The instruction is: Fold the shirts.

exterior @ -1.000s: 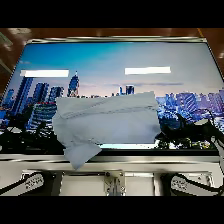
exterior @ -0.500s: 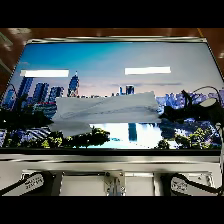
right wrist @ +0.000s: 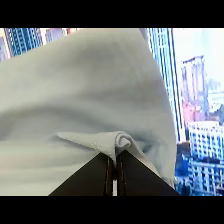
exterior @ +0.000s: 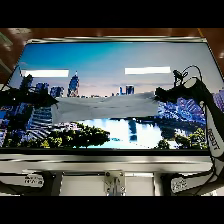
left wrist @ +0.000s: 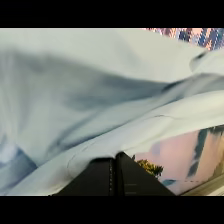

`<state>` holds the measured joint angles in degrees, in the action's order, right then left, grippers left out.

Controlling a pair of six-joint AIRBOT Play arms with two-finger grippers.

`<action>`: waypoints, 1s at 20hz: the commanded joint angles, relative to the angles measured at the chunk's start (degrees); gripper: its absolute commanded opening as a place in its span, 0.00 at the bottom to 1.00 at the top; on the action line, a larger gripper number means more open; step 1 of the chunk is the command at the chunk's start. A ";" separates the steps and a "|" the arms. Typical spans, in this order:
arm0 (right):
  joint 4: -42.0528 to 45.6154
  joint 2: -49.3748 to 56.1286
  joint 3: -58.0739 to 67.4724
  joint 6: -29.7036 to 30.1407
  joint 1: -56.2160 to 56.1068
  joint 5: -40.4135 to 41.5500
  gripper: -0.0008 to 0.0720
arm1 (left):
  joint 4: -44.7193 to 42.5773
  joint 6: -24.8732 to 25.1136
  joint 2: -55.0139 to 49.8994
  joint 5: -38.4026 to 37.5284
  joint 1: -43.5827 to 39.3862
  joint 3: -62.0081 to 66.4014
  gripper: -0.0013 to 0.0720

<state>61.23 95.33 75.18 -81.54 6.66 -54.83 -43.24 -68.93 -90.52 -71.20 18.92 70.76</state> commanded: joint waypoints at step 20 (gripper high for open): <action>-14.51 13.51 6.25 0.22 4.87 -6.99 0.94 | 0.85 -6.14 -6.36 -14.56 2.14 11.17 0.74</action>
<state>52.64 106.34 81.36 -81.91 12.14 -63.79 -42.44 -74.85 -98.50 -84.53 21.87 81.78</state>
